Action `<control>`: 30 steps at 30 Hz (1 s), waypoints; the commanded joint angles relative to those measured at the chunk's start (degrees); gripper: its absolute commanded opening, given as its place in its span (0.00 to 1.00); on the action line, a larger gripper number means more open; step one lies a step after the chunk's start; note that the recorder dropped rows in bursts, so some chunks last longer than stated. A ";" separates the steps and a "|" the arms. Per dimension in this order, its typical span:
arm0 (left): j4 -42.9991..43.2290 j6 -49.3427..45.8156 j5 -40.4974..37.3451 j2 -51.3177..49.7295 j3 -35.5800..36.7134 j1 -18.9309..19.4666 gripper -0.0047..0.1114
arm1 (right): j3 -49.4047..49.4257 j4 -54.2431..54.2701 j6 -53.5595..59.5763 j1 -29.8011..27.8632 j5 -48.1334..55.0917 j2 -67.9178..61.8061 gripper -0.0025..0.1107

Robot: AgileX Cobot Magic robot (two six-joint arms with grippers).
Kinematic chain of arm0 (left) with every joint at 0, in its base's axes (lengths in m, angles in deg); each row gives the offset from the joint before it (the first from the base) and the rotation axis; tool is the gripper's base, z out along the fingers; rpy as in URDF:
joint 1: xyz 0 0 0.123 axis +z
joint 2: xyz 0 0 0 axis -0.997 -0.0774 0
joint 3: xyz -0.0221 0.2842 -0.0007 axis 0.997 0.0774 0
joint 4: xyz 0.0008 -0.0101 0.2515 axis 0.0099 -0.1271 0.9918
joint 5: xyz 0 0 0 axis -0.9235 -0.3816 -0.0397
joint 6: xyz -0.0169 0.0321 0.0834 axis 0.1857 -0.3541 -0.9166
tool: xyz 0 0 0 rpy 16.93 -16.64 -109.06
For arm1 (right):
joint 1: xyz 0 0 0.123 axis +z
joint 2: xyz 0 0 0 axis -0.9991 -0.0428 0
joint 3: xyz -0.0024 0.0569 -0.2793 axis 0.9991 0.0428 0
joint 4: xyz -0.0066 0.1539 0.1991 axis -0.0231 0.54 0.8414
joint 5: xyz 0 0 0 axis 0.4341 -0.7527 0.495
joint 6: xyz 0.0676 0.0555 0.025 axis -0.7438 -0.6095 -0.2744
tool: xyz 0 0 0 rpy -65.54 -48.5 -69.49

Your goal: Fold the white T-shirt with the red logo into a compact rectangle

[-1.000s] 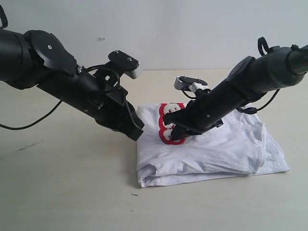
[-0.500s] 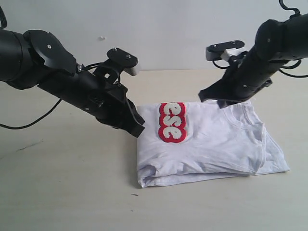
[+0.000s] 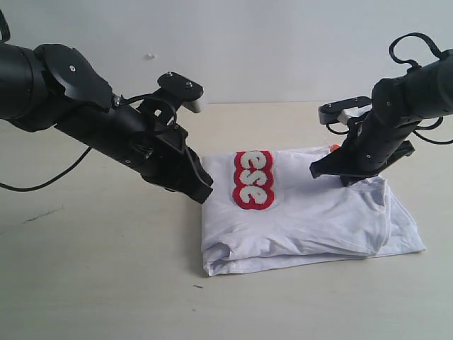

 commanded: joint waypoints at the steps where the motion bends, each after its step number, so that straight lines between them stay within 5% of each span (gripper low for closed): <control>1: -0.57 0.30 0.06 0.46 0.05 0.13 0.04 | -2.45 -1.51 -0.10 -0.23 -0.96 1.64 0.02; 13: -0.70 0.57 -0.43 0.12 0.05 0.13 0.04 | -3.18 -26.52 -17.65 -0.72 -1.42 -3.21 0.02; 30: -7.71 -7.69 -5.64 -7.18 0.05 -3.38 0.04 | -3.18 -19.83 -18.31 -0.59 -1.15 6.92 0.02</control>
